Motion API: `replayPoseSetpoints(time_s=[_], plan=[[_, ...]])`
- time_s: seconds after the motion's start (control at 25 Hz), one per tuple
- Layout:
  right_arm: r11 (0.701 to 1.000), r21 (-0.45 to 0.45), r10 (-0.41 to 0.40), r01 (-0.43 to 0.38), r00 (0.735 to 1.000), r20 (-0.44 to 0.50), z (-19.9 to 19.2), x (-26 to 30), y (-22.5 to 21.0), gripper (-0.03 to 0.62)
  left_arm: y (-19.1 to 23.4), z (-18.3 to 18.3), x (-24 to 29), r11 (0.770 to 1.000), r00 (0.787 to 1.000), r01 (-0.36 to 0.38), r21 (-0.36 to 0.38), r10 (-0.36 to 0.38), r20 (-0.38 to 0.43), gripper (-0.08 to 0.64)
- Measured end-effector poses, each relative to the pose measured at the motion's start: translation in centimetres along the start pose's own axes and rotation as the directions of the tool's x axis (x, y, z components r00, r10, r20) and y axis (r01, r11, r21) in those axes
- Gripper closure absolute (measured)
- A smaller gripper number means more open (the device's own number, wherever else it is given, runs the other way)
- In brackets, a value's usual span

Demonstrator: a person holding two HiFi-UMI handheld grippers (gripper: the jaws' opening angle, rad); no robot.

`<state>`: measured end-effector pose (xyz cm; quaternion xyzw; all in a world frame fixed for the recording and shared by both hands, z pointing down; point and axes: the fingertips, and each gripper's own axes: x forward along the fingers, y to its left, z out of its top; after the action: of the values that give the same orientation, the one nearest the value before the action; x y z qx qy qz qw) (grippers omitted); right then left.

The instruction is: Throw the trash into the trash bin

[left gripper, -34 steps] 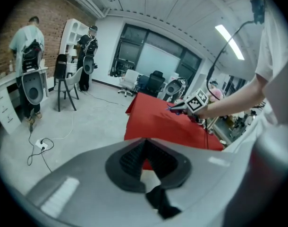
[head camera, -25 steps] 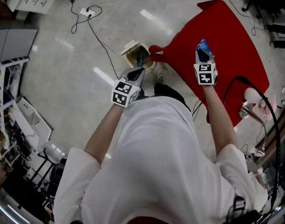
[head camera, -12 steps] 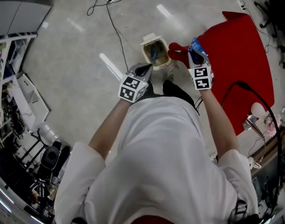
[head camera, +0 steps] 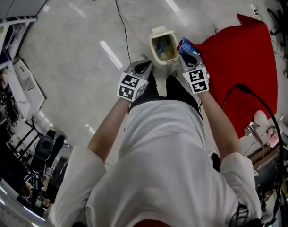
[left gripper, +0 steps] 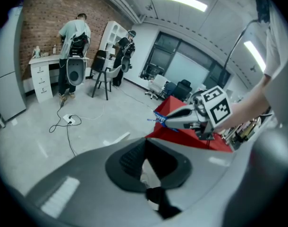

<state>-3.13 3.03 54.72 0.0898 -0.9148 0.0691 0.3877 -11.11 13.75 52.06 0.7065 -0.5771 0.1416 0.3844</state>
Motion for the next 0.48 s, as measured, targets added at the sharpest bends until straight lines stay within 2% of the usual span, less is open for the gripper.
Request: replayPoseSetpoints(time_s=[0.2, 0.48], plan=[[0.997, 0.036, 0.062, -0.061, 0.998, -0.004, -0.7, 2.5, 1.6, 0.545, 2.2, -1.1, -0.2, 0.999, 1.000, -0.030, -0.014, 0.030, 0.008, 0.555], [0.984, 0.130, 0.123, -0.122, 0.992, -0.004, -3.2, 7.0, 2.6, 0.544, 4.7, -4.3, 1.6, 0.998, 0.998, -0.055, 0.006, 0.056, -0.035, 0.555]])
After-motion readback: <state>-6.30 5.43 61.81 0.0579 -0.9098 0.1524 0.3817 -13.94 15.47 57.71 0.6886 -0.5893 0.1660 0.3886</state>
